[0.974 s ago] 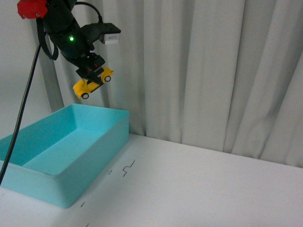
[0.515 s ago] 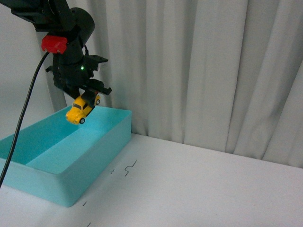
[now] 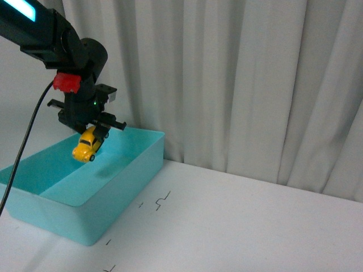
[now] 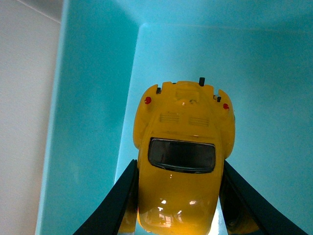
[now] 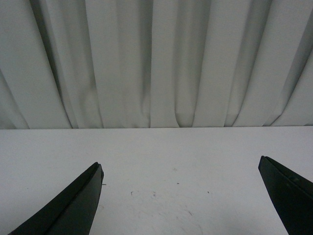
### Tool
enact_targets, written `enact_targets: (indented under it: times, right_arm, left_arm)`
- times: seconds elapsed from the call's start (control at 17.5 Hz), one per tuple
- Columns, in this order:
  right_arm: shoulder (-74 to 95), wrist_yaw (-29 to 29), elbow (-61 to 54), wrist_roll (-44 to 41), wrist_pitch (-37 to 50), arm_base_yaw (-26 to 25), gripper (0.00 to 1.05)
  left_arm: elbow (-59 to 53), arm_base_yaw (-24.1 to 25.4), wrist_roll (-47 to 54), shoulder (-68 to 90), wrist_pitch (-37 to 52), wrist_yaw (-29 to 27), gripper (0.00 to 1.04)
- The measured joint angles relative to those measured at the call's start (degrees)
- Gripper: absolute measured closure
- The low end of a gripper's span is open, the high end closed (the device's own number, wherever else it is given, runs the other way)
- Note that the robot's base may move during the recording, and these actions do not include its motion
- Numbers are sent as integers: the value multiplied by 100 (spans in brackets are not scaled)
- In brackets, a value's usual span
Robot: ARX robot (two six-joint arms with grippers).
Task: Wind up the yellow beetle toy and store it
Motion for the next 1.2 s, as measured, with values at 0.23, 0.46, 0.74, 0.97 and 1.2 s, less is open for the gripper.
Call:
enact_targets:
  times: [0.23,0.46,0.74,0.97,1.2]
  right_arm:
    - [0,-2,0,0,0,0,7]
    - [0,0,0,0,0,0,7]
    - [0,-2,0,0,0,0,7]
    - [0,0,0,0,0,0,7]
    - [0,-2,0,0,-2,0,7]
  left_arm:
    - [-57,9,83,393,160,9,65]
    - [-157,98,376,507,315,-186,65]
    - [-315,94,518,577,271,-79,48]
    - [-315,11,522,577,199,44,7]
    - [-719,-13,883,-155,560,566,7]
